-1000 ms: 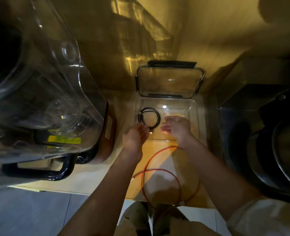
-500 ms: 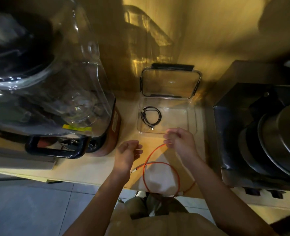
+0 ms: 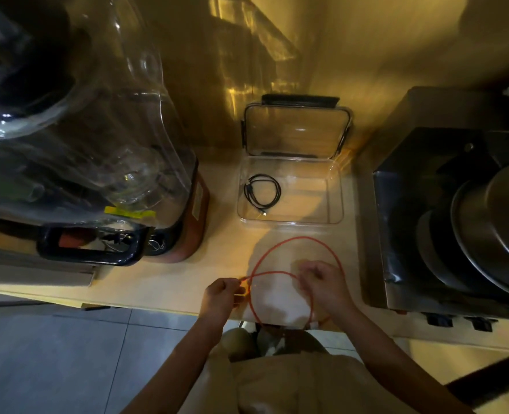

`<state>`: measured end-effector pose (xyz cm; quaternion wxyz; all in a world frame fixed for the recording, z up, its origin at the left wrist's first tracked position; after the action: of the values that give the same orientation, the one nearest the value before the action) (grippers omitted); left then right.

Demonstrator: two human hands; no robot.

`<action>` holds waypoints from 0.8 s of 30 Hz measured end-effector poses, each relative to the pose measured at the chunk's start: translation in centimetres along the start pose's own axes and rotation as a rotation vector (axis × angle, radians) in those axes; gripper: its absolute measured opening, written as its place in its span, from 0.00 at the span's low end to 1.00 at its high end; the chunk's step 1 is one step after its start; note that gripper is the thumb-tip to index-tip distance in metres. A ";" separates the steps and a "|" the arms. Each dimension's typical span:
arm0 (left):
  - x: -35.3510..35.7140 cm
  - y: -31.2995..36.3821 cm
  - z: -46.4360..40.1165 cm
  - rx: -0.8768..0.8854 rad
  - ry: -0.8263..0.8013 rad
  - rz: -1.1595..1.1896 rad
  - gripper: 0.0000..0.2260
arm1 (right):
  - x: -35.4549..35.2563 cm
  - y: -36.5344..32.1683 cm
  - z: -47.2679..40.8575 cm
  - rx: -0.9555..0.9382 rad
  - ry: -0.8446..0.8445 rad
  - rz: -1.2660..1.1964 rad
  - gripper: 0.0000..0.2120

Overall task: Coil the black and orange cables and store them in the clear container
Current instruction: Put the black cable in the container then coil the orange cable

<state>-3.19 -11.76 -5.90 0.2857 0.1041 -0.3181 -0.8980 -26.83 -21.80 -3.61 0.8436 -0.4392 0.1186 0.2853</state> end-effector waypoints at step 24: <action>1.1 -2.8 -1.0 0.154 0.007 -0.614 0.11 | 1.5 2.2 -1.0 -0.129 0.015 0.730 0.06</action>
<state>-5.03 -11.12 -8.43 -0.0062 0.2198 -0.3378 -0.9152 -26.82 -21.11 -6.34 0.6557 -0.4225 0.2557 0.5711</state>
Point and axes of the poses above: each hand's wrist, its own z-axis away from the middle knuckle, its own x-axis out of the palm, y = z × x, the point moved 9 cm from there along -z, towards the middle knuckle, and after that the axes turned 15 degrees about z, right-handed, at the moved point
